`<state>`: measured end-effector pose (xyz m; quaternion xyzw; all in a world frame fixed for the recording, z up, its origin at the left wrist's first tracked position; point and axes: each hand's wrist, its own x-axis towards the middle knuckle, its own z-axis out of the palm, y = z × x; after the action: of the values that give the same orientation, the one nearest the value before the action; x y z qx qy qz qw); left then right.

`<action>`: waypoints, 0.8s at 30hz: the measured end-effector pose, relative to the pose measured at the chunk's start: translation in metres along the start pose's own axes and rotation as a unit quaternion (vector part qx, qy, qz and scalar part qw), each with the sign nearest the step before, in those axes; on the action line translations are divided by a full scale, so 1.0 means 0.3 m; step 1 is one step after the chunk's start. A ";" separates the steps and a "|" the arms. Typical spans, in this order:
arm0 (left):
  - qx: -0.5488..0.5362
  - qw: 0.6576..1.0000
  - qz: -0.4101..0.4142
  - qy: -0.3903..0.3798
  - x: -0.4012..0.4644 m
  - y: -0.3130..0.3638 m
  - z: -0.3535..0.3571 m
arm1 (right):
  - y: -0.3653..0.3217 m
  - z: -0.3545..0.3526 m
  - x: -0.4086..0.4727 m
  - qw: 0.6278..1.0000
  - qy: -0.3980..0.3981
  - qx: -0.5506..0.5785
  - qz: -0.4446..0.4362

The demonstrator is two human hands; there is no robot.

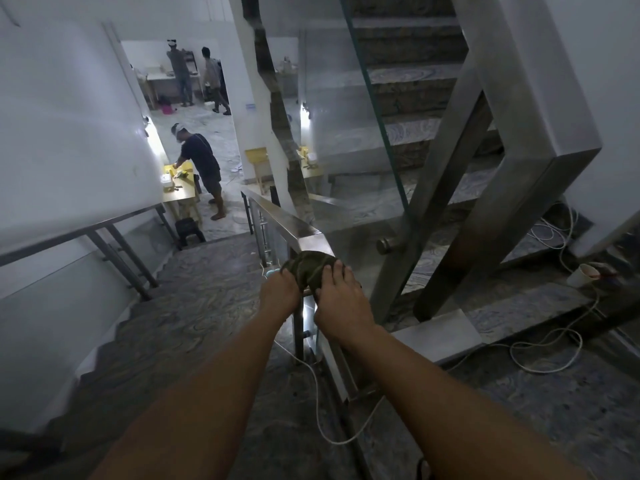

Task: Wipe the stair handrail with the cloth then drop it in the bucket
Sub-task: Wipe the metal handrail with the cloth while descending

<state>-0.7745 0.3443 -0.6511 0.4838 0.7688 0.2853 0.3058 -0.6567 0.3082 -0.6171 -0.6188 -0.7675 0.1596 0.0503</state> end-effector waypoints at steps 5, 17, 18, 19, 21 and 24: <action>-0.074 0.995 -0.058 0.019 -0.056 -0.026 0.017 | 0.008 -0.036 0.114 0.998 -0.054 -0.011 -0.030; -0.111 0.984 -0.135 0.021 -0.115 -0.026 -0.080 | 0.003 -0.118 0.238 0.985 -0.083 0.099 -0.112; -0.114 0.984 -0.133 0.017 -0.130 -0.037 -0.086 | 0.000 -0.116 0.231 0.984 -0.080 0.087 -0.131; -0.116 0.984 -0.131 0.011 -0.144 -0.052 -0.090 | 0.000 -0.110 0.224 0.983 -0.079 0.072 -0.151; -0.113 0.984 -0.137 -0.008 -0.171 -0.085 -0.094 | -0.001 -0.097 0.199 0.979 -0.081 0.037 -0.182; -0.092 0.983 -0.154 -0.029 -0.219 -0.115 -0.107 | -0.008 -0.074 0.139 0.980 -0.057 0.024 -0.191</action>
<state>-0.7955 0.2665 -0.6427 0.3380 0.7952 0.2898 0.4116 -0.6626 0.3521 -0.6005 -0.4493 -0.8690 0.2005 0.0515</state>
